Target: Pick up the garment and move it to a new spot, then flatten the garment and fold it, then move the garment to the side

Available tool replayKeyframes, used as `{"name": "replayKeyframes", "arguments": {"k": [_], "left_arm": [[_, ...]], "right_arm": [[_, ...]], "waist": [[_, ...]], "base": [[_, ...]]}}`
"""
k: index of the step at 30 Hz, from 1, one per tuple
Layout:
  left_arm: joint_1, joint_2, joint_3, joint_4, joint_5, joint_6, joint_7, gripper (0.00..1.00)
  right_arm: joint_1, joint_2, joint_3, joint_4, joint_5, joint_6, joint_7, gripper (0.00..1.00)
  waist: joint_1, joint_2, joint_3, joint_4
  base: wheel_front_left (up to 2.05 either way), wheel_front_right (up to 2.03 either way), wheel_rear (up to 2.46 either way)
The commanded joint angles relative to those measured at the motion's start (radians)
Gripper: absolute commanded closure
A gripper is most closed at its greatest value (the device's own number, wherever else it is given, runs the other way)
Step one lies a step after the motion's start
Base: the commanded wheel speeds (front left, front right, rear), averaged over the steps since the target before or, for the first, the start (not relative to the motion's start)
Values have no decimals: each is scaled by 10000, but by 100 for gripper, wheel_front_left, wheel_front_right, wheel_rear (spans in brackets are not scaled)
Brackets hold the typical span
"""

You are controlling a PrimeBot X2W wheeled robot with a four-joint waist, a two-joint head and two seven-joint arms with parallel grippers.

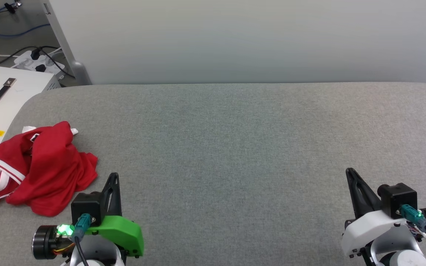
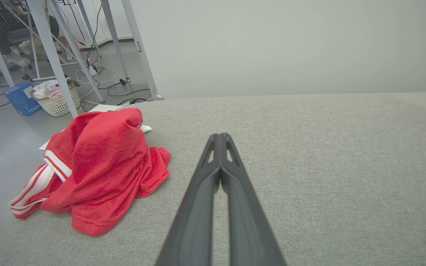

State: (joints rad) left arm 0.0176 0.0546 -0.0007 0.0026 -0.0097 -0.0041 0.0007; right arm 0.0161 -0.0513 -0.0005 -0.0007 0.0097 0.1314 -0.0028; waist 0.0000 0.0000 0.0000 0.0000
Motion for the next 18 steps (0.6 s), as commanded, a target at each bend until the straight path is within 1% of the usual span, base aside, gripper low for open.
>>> {"name": "replayKeyframes", "arguments": {"k": [1,18], "left_arm": [[-176,-43,7,-26,97,41,-7,100],[-176,-43,7,-26,97,41,-7,100]], "right_arm": [[-161,11,5,7,-97,-7,28,100],[-161,11,5,7,-97,-7,28,100]], "waist": [[0,0,0,0],[0,0,0,0]], "base": [[0,0,0],[0,0,0]]}}
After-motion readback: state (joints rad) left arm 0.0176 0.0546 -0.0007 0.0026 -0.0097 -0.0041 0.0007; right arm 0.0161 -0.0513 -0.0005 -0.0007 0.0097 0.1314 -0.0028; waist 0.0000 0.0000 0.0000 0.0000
